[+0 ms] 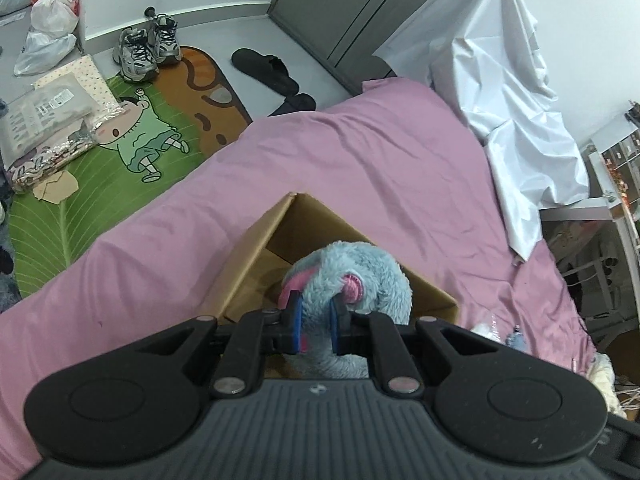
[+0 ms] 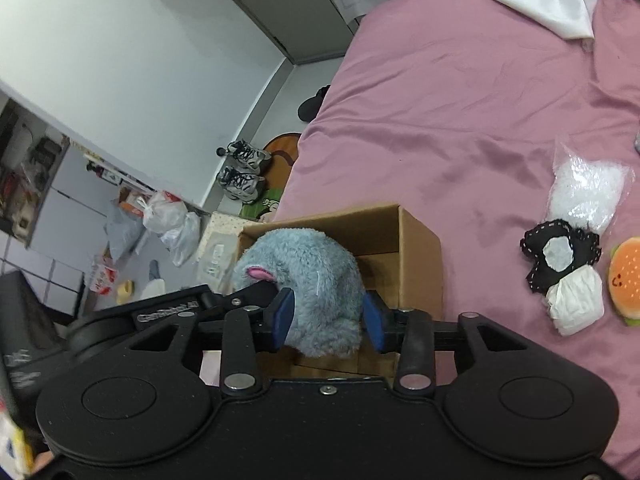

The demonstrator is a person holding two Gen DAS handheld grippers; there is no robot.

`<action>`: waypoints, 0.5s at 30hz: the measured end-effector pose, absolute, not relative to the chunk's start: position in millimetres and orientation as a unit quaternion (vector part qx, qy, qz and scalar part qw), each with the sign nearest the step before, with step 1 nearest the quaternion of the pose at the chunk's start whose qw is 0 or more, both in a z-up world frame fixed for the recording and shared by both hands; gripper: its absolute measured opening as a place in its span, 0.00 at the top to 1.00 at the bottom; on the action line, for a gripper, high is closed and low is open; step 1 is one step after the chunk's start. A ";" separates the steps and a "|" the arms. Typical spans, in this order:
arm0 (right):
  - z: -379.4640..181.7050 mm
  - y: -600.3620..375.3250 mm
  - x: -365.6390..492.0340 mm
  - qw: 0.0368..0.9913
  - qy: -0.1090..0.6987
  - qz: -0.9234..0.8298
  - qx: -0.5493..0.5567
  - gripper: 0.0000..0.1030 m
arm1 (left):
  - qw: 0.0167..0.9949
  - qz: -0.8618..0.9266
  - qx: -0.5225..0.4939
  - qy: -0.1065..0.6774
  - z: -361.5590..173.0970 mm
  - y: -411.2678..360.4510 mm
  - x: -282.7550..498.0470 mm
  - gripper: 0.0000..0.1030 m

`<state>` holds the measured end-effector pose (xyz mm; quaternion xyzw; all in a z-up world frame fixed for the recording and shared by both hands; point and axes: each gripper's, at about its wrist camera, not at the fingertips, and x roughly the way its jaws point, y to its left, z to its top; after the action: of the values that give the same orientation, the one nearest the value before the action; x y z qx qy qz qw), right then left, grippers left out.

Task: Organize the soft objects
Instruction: 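Carry the grey plush mouse with the left tool over the cardboard box, then open the left tool to drop the mouse into the box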

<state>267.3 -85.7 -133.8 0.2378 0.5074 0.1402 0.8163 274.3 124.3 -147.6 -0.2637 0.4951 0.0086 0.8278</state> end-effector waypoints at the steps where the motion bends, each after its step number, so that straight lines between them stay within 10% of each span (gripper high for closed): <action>1: -132.3 -87.0 266.4 0.819 0.505 0.138 0.235 0.58 | 0.826 0.012 -0.262 0.499 -149.7 123.9 277.0 0.87; 9: -124.6 -91.0 259.6 0.820 0.505 0.149 0.226 0.56 | 0.815 0.037 -0.239 0.526 -159.6 126.4 281.2 0.82; 15: -116.1 -100.6 249.6 0.826 0.498 0.144 0.222 0.56 | 0.829 0.042 -0.216 0.515 -135.5 117.9 270.0 0.52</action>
<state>249.6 -100.6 -116.1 0.2225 0.4981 0.1439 0.8257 270.0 117.9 -135.5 -0.2164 0.5145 0.0423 0.8286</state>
